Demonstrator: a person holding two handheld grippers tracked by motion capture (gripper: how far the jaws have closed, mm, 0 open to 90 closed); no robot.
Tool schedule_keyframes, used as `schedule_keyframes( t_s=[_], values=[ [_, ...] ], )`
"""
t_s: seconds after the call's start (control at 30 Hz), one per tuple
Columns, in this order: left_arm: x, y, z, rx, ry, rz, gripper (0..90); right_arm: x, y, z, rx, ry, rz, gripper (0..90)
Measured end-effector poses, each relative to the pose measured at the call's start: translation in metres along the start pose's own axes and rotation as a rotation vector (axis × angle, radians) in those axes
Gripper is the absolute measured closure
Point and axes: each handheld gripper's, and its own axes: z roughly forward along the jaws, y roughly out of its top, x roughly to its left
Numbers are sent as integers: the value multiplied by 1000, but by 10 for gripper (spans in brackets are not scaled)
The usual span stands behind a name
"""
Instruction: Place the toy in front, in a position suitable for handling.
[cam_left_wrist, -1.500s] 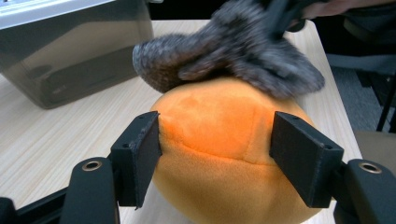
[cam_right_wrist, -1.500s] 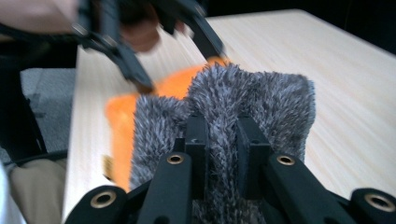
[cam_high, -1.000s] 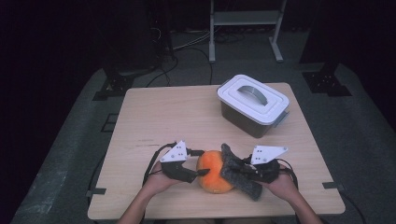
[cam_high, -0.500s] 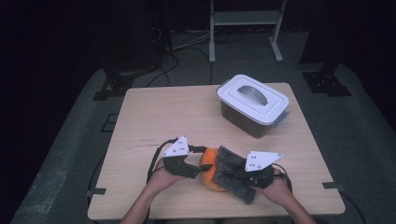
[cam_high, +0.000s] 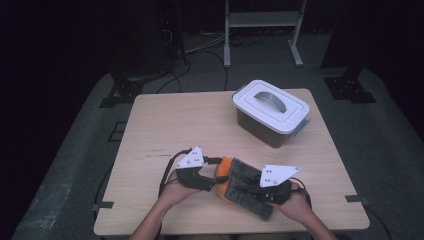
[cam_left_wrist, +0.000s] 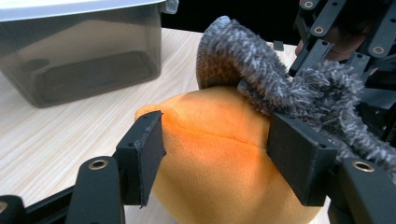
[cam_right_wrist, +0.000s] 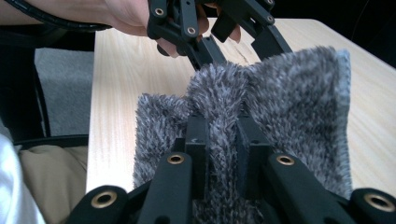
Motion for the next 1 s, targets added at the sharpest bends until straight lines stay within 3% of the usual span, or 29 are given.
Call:
schedule_keyframes(
  t_s=[0.13,0.23,0.47,0.6,0.7,0.87,1.0],
  values=[
    [2,-2,-1,4,-1,2,355,-1,-10,-5,31,-2,6,765],
    [2,-3,-2,4,-7,1,355,-5,-19,-12,45,-11,36,764],
    [3,-4,-3,4,-12,6,353,-24,-8,-17,6,-77,52,762],
    [4,-6,-4,27,-7,7,329,-25,-14,-5,13,-38,82,761],
    [5,-8,-5,34,-17,-15,321,-17,-15,-1,21,-22,70,761],
    [3,-7,-4,46,-22,-14,322,-8,-13,2,36,25,63,761],
    [3,-8,-5,48,-25,5,332,-9,-5,-1,12,13,54,763]
  ],
)
